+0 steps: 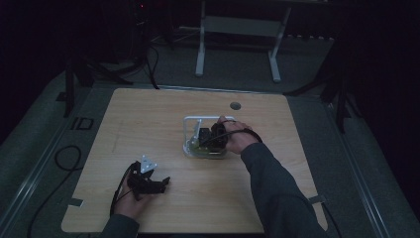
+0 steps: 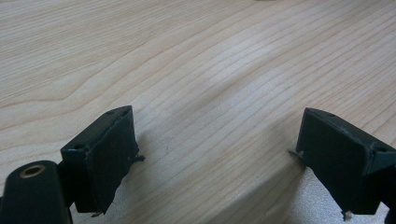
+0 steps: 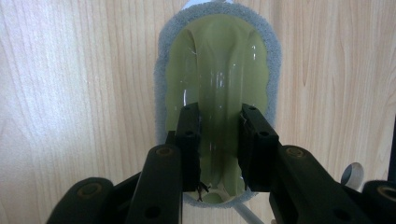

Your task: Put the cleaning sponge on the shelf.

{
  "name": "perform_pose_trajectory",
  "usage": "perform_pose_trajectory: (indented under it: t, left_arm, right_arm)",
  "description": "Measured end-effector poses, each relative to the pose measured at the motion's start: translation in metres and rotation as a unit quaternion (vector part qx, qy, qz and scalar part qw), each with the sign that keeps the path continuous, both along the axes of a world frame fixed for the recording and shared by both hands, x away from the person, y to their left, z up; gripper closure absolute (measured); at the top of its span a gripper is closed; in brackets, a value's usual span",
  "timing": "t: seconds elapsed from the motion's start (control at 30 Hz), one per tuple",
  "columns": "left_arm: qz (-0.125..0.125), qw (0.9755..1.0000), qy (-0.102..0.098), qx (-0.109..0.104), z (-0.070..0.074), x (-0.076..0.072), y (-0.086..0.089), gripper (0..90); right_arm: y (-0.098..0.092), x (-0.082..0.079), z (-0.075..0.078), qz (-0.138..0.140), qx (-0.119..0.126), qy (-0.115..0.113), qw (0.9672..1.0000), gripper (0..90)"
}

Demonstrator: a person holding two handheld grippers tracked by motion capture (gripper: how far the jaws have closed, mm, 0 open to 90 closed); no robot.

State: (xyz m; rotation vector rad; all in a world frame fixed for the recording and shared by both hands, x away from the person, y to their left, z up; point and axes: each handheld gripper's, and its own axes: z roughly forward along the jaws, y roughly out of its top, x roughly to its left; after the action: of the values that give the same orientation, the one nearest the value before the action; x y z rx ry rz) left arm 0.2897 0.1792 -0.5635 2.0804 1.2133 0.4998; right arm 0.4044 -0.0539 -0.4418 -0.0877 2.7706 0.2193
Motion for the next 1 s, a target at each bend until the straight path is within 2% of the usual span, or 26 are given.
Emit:
perform_pose_trajectory:
  t: [0.3, 0.57, 0.83, 1.0]
  left_arm:
    - [0.000, 1.0000, 0.000, 0.000, 0.000, 0.000, 0.000, 12.2]
    - [0.000, 1.0000, 0.000, 0.001, 0.000, 0.000, 0.000, 12.2]
    - [0.000, 1.0000, 0.000, 0.000, 0.000, 0.000, 0.000, 12.2]
    - [0.000, 1.0000, 0.000, 0.000, 0.000, 0.000, 0.000, 12.2]
  right_arm:
    - [0.007, 0.000, 0.002, 0.008, -0.015, -0.011, 0.9998, 71.8]
    - [0.008, 0.002, -0.005, 0.008, -0.031, -0.011, 0.9994, 71.7]
    - [0.013, 0.003, -0.010, 0.009, -0.031, -0.010, 0.9994, 71.7]
    - [0.015, 0.005, -0.015, 0.003, -0.035, -0.019, 0.9992, 71.5]
